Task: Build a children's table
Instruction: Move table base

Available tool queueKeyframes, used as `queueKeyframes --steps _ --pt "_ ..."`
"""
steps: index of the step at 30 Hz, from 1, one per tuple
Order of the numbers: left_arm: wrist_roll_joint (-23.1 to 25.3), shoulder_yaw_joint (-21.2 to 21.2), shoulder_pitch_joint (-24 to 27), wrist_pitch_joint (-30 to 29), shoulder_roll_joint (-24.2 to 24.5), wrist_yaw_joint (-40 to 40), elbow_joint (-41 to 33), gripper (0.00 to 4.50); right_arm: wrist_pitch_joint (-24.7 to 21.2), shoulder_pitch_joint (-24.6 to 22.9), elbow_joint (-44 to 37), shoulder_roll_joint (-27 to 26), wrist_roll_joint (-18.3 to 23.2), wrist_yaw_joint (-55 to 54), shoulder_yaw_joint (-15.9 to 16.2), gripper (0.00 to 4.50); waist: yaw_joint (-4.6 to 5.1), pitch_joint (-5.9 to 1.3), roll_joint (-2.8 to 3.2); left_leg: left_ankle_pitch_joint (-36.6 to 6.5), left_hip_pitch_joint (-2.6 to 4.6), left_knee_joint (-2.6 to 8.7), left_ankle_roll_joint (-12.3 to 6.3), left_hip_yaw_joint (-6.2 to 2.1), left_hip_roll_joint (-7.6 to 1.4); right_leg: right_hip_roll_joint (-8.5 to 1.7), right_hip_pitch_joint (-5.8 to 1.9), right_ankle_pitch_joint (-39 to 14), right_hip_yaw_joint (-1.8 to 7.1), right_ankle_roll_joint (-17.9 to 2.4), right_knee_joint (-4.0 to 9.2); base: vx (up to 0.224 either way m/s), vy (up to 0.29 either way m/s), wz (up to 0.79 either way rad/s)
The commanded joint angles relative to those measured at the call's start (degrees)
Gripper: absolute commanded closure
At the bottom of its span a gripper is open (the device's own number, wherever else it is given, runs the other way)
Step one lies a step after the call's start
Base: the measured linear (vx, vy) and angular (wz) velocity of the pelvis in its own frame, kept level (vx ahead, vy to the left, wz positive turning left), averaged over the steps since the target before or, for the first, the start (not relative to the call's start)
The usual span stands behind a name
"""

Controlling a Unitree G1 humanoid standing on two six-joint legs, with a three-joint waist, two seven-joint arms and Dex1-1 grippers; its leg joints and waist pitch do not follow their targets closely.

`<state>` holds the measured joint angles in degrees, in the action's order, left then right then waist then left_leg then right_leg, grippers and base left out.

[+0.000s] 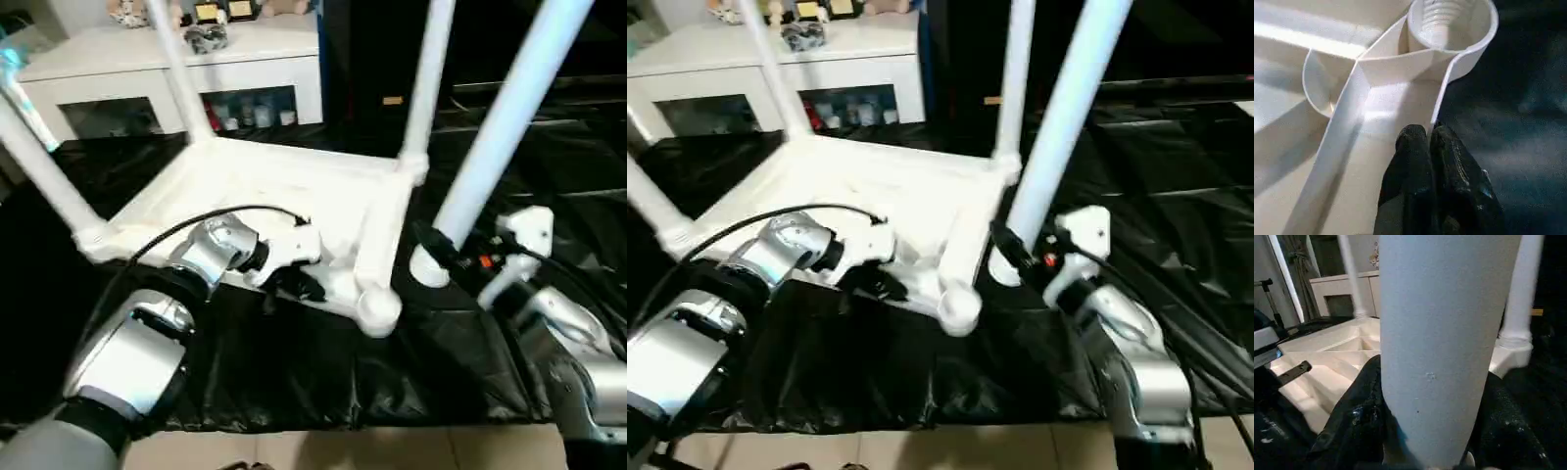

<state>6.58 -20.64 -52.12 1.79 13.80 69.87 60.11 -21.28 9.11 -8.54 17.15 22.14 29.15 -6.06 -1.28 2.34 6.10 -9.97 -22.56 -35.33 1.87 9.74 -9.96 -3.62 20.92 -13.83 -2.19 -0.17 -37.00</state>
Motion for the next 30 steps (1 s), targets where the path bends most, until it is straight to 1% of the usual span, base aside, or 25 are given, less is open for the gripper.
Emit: queueKeyframes --steps 1,2,3,4,5,6,8,9,11,12,13,14,15,16,18,19,20,21,22,25,26,27,28,29,30 --pt "1.40 0.42 3.38 -6.84 1.27 -5.80 -3.65 4.50 0.24 1.89 0.58 -0.10 0.08 0.68 1.26 2.63 -0.44 -3.30 -1.79 -10.64 0.64 4.47 -3.74 -1.48 -2.73 -4.85 -1.93 -8.84 2.09 -12.93 5.59 0.000 0.000 0.00" --pt "1.71 0.30 4.08 -7.28 1.41 -6.38 -5.07 4.50 0.28 2.06 0.75 -0.11 0.04 0.79 1.39 2.63 -0.39 -3.35 -1.74 -10.41 0.73 4.45 -3.96 -1.48 -2.84 -4.85 -1.89 -7.70 2.10 -13.22 5.53 0.000 0.000 0.00" --pt "2.04 0.20 5.02 -7.60 1.60 -6.92 -6.96 4.50 0.35 2.27 0.95 -0.11 0.03 0.98 1.52 2.63 -0.26 -3.27 -2.52 -9.76 0.63 4.35 -4.63 -1.30 -2.72 -4.77 -1.89 -6.42 2.10 -13.52 5.69 0.000 0.000 0.00" --pt "2.04 0.20 5.02 -7.60 1.60 -6.92 -6.96 4.50 0.35 2.27 0.95 -0.11 0.03 0.98 1.52 2.63 -0.39 -3.29 -2.19 -9.18 0.71 4.25 -4.87 -1.18 -2.59 -4.74 -1.78 -6.39 2.13 -13.45 5.74 0.000 0.000 0.00" --pt "2.32 0.26 6.20 -8.60 1.77 -7.04 -9.65 4.50 0.41 2.54 1.21 -0.13 0.05 1.23 1.63 2.63 -0.41 -3.31 -2.17 -8.94 0.69 4.18 -4.88 -1.15 -2.54 -4.74 -1.78 -6.42 2.16 -13.33 5.77 0.000 0.000 0.00" --pt "2.61 0.46 7.16 -9.74 1.92 -7.53 -11.94 4.50 0.42 2.80 1.49 -0.14 0.03 1.39 1.77 2.63 -0.41 -3.21 -2.44 -8.71 0.62 4.39 -4.86 -1.22 -2.73 -4.72 -1.91 -6.01 2.14 -13.35 5.65 0.000 0.000 0.00" --pt "2.84 0.73 8.34 -10.23 2.07 -8.16 -14.72 4.50 0.44 3.17 1.87 -0.13 -0.01 1.58 1.96 2.63 -0.50 -3.20 -2.31 -8.81 0.85 4.38 -4.92 -1.11 -2.75 -4.70 -1.69 -6.28 2.19 -13.27 5.79 0.000 0.000 0.00" --pt "2.63 0.66 9.15 -7.72 2.22 -7.62 -16.37 4.50 0.47 3.47 2.18 -0.09 -0.05 1.71 2.07 2.63 -0.56 -3.17 -2.85 -8.14 0.72 4.48 -5.04 -1.06 -2.79 -4.67 -1.78 -5.78 2.18 -13.18 5.81 0.000 0.000 0.00" --pt "2.03 0.55 9.86 -4.52 2.35 -6.56 -17.70 4.50 0.49 3.71 2.43 -0.08 -0.10 1.82 2.12 2.63 -0.69 -3.29 -2.57 -7.77 0.79 4.43 -5.03 -1.05 -2.74 -4.63 -1.71 -5.26 2.20 -13.03 5.78 0.000 0.000 0.00" --pt "0.26 1.00 10.22 -0.71 2.07 -4.50 -17.81 4.50 0.53 3.87 2.69 -0.08 -0.19 1.92 2.18 2.63 -0.75 -3.44 -2.70 -6.59 0.72 4.44 -5.36 -1.03 -2.81 -4.54 -1.79 -2.34 2.19 -13.06 5.48 0.000 0.000 0.00" --pt "-0.44 1.12 10.54 -0.76 2.07 -4.09 -18.56 4.50 0.57 3.93 2.80 -0.06 -0.19 1.96 2.21 2.63 -0.84 -3.50 -2.66 -6.23 0.83 4.43 -5.58 -1.04 -2.81 -4.55 -1.74 -1.42 2.16 -13.19 5.43 0.000 0.000 0.00" --pt "-1.31 1.24 10.97 -0.99 2.11 -3.63 -19.60 4.20 0.63 4.00 2.95 -0.03 -0.18 2.02 2.25 2.63 -0.89 -3.64 -2.76 -5.79 0.89 4.42 -5.77 -0.99 -2.90 -4.55 -1.80 -0.03 2.13 -13.44 5.22 0.000 0.000 0.00" --pt "-1.96 1.60 10.55 0.33 1.95 -3.38 -18.80 3.99 0.62 4.11 3.08 0.06 -0.15 2.10 2.27 2.63 -1.10 -3.89 -2.73 -3.64 0.84 4.19 -6.91 -0.99 -2.92 -4.55 -1.81 4.46 2.09 -13.96 4.70 0.000 0.000 0.00" --pt "-2.37 1.98 9.34 3.75 1.77 -3.29 -16.22 4.06 0.61 4.33 3.34 0.19 -0.08 2.23 2.31 2.63 -1.19 -4.13 -2.75 -2.41 0.79 3.98 -7.41 -1.00 -2.89 -4.59 -1.89 6.55 2.09 -14.04 4.41 0.000 0.000 0.00" --pt "-2.55 2.03 8.87 5.57 1.74 -2.77 -15.18 4.04 0.61 4.42 3.46 0.25 -0.10 2.27 2.34 2.63 -1.38 -4.35 -2.79 0.06 0.55 3.58 -9.05 -0.94 -2.67 -4.50 -1.81 11.48 1.99 -14.11 3.99 0.000 0.000 0.00" --pt "-3.83 3.06 8.34 4.66 1.29 -0.91 -14.87 4.00 0.55 4.56 3.59 0.32 -0.12 2.44 2.30 2.63 -1.53 -4.50 -2.85 0.90 0.45 3.44 -9.62 -0.94 -2.75 -4.60 -1.88 13.72 1.96 -14.26 3.61 0.000 0.000 0.00" --pt "-4.41 3.52 7.99 4.42 1.06 -0.02 -14.46 3.97 0.51 4.57 3.57 0.33 -0.10 2.48 2.29 2.63 -1.64 -4.47 -2.88 1.24 0.47 3.41 -9.97 -0.88 -2.73 -4.55 -1.73 14.16 1.90 -14.32 3.61 0.000 0.000 0.00" --pt "-4.78 3.76 7.56 4.16 0.92 0.84 -13.94 3.97 0.48 4.61 3.60 0.38 -0.10 2.52 2.29 2.63 -1.89 -4.36 -2.61 0.70 0.52 3.41 -10.03 -0.84 -2.77 -4.65 -1.58 13.24 1.86 -14.56 3.68 0.000 0.000 0.00" --pt "-4.78 3.73 6.95 4.95 0.91 1.73 -12.81 3.97 0.50 4.62 3.60 0.45 -0.11 2.52 2.33 2.63 -2.02 -4.21 -2.85 -0.58 0.57 3.53 -9.67 -0.81 -2.88 -4.71 -1.58 11.50 1.87 -14.76 3.90 0.000 0.000 0.00" --pt "-4.29 3.46 5.20 7.19 0.92 3.27 -9.45 3.97 0.47 4.51 3.41 0.62 -0.06 2.45 2.25 2.63 -2.29 -3.99 -2.77 -3.18 0.77 3.80 -8.19 -0.80 -2.99 -4.70 -1.60 7.08 1.94 -14.72 4.31 0.000 0.000 0.00" --pt "-4.11 3.47 4.54 7.98 0.87 3.44 -8.24 3.97 0.43 4.39 3.25 0.70 -0.05 2.41 2.16 2.63 -2.33 -3.97 -1.81 -3.80 0.91 3.88 -7.48 -0.95 -3.09 -4.74 -1.51 6.01 1.93 -14.74 4.25 0.000 0.000 0.00" --pt "-4.00 3.48 4.03 8.38 0.83 3.63 -7.33 3.97 0.39 4.29 3.10 0.76 -0.03 2.38 2.07 2.63 -2.16 -3.97 -2.34 -4.43 0.97 3.95 -7.03 -0.87 -3.12 -4.65 -1.57 6.04 1.98 -14.74 4.45 0.000 0.000 0.00" --pt "-4.40 3.44 3.04 9.30 0.74 5.22 -5.44 3.97 0.34 4.06 2.83 0.89 -0.06 2.21 1.88 2.63 -2.19 -3.99 -2.43 -4.45 0.96 3.97 -6.89 -0.88 -3.10 -4.71 -1.67 6.28 2.02 -14.85 4.44 0.000 0.000 0.00" --pt "-4.60 3.46 2.58 9.61 0.65 5.87 -4.70 3.97 0.28 3.91 2.66 0.95 -0.02 2.18 1.78 2.63 -2.19 -4.01 -2.09 -4.57 0.99 3.96 -6.59 -0.82 -3.05 -4.73 -1.68 6.66 2.03 -14.97 4.42 0.000 0.000 0.00" --pt "-4.54 3.36 2.11 10.16 0.55 6.19 -3.93 3.97 0.23 3.74 2.46 1.02 0.03 2.16 1.68 2.63 -2.16 -3.97 -1.96 -4.68 0.93 3.97 -6.49 -0.85 -3.02 -4.74 -1.68 6.80 2.02 -15.04 4.40 0.000 0.000 0.00"
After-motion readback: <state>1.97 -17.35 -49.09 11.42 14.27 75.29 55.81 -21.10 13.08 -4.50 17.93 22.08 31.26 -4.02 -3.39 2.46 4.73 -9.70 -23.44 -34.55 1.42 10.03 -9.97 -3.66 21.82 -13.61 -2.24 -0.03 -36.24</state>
